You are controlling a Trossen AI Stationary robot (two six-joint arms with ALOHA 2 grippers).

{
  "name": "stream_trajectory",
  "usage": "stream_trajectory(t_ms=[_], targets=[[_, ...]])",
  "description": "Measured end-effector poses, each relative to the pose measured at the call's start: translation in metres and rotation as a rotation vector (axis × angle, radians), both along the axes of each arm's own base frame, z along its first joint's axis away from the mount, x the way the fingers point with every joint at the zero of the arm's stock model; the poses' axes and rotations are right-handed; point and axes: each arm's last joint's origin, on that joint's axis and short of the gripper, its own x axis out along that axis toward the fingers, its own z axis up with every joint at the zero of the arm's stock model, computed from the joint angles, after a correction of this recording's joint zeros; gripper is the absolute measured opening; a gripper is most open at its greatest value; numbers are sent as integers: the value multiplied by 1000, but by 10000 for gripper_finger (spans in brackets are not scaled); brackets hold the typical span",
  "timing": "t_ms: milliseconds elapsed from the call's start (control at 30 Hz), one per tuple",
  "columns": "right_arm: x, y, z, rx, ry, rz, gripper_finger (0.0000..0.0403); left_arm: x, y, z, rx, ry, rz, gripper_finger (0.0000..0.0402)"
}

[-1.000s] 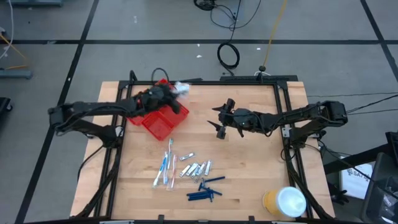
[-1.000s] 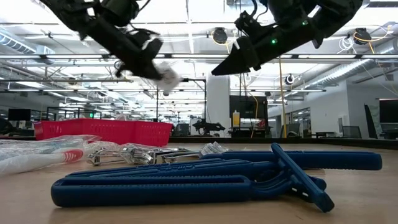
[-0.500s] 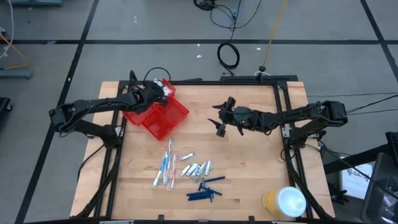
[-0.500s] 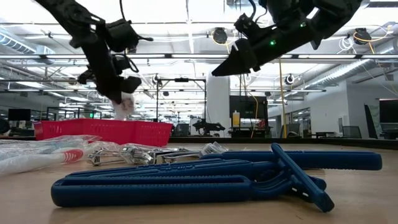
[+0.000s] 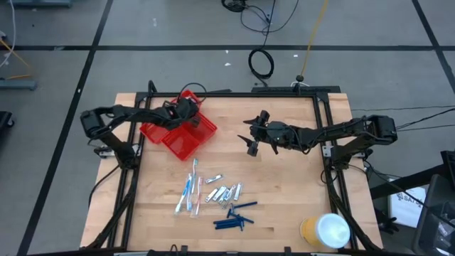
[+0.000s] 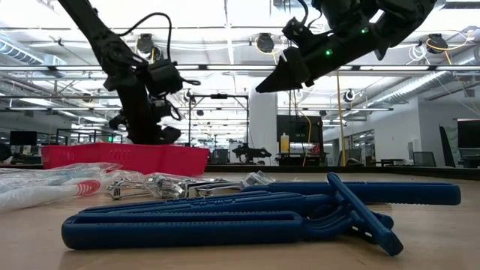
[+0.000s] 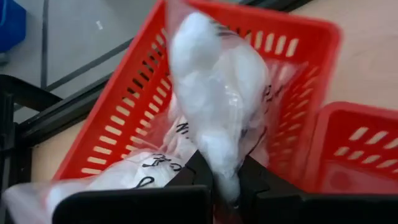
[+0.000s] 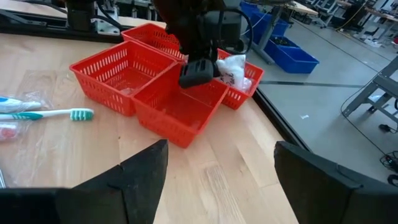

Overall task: Pick & Place Travel size toiletries
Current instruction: Put the vanity pack into the horizontal right red bin

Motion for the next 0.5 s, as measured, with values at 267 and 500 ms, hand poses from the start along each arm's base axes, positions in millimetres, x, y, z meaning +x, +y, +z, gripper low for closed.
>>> stream_trajectory(t_ms=[267,500], targets=[[0,0,0,15,-7,-5,279,-2,-1,7,-18,-30,-19,97],[0,0,0,23,-11,-7,279,-6,-4,31,44,-54,-70,221]])
